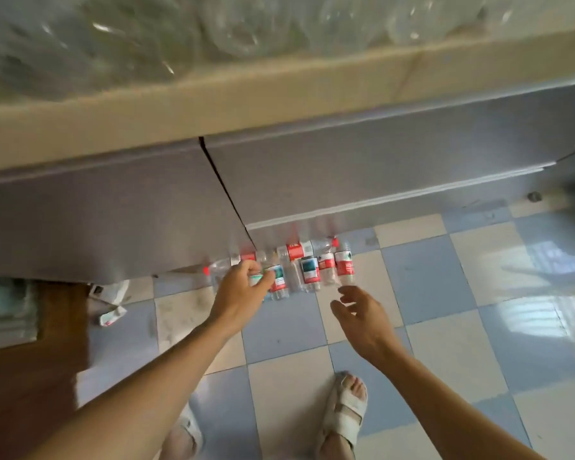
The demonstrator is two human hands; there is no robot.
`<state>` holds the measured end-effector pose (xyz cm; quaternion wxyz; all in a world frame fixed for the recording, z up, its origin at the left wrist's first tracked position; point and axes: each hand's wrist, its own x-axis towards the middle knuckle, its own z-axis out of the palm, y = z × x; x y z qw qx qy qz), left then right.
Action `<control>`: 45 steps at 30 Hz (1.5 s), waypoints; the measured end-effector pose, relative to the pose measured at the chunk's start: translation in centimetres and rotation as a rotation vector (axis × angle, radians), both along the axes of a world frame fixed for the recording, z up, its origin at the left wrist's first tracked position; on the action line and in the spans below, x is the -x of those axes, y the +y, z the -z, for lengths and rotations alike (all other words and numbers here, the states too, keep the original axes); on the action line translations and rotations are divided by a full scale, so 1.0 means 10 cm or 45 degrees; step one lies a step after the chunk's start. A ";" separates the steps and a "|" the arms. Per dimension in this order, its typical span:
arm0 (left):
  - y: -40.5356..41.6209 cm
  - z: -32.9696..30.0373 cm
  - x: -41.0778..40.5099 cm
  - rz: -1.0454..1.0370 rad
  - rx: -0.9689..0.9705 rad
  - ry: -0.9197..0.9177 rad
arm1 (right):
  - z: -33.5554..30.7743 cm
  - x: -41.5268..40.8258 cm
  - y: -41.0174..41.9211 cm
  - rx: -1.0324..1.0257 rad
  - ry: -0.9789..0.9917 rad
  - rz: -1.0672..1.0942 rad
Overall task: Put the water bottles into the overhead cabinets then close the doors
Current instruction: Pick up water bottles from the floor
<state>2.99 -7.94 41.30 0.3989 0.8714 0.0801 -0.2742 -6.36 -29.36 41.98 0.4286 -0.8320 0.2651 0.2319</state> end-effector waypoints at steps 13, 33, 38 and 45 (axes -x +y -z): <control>0.13 2.86 -0.16 0.389 -0.534 -0.116 | 2.84 -0.48 0.01 0.205 -0.067 -0.295; 0.28 4.13 0.10 0.612 -0.818 -0.476 | 4.23 -0.73 0.29 0.595 -0.281 -0.726; 0.42 4.07 0.18 0.279 -0.741 -0.481 | 4.12 -0.55 0.03 0.420 -0.200 -0.337; 0.81 4.20 -0.34 -0.595 -0.674 -0.120 | 4.17 -0.97 -0.34 0.277 -0.109 0.501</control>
